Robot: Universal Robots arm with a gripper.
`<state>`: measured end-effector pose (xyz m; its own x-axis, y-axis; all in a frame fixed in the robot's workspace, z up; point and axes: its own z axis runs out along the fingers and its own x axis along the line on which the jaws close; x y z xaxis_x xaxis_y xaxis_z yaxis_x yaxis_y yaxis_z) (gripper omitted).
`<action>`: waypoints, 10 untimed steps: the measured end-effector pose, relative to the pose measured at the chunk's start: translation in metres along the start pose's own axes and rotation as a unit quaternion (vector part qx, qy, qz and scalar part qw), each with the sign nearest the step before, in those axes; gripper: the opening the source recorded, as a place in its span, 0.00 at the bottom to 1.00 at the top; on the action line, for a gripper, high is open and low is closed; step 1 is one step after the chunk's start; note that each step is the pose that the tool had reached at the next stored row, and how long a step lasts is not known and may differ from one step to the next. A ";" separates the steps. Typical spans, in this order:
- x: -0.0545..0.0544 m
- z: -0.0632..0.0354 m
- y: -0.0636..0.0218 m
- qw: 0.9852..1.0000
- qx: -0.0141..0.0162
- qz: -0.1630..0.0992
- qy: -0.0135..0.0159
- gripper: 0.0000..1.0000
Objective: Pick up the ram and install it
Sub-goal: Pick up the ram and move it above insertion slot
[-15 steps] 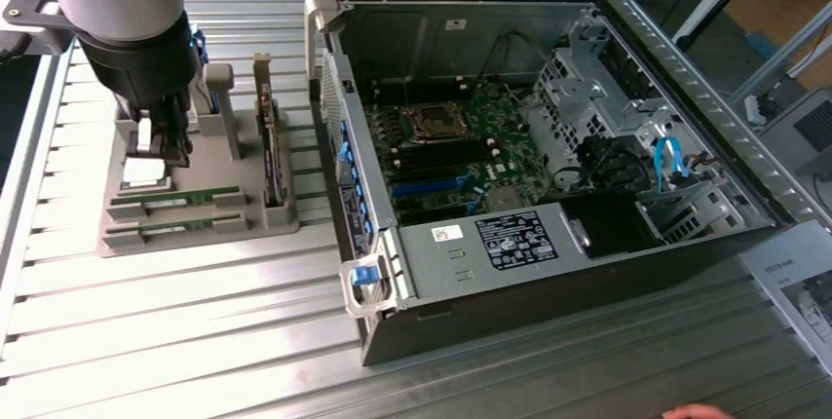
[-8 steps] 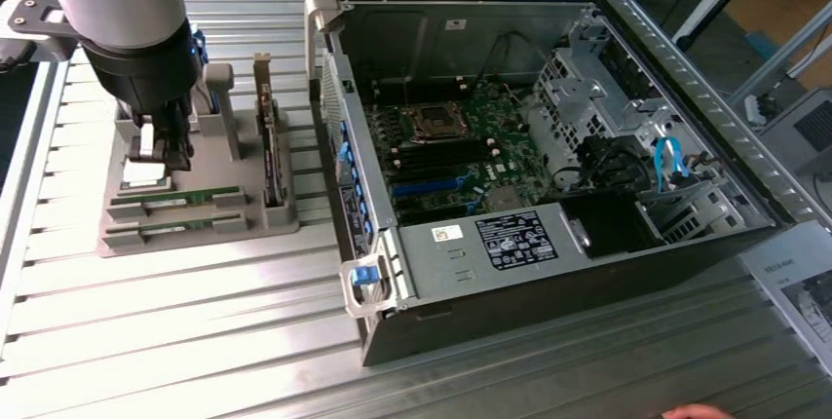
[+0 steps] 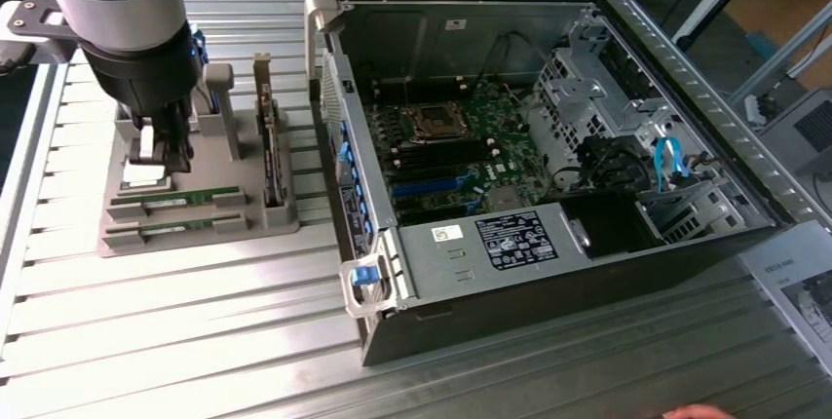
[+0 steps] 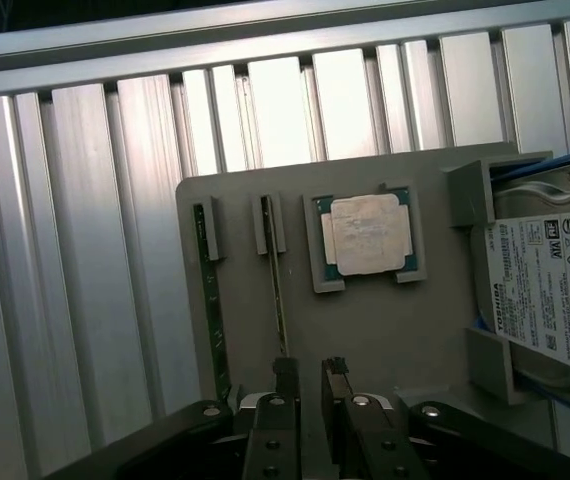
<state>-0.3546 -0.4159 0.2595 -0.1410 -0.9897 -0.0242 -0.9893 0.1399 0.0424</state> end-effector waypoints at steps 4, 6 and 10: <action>0.006 -0.0002 -0.0009 1.000 0.000 0.000 0.000 0.24; 0.009 -0.0003 -0.0013 1.000 0.000 0.000 0.000 0.24; 0.015 -0.0005 -0.0022 1.000 0.000 0.000 0.000 0.24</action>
<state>-0.3547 -0.4314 0.2595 -0.1410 -0.9897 -0.0241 -0.9893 0.1399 0.0424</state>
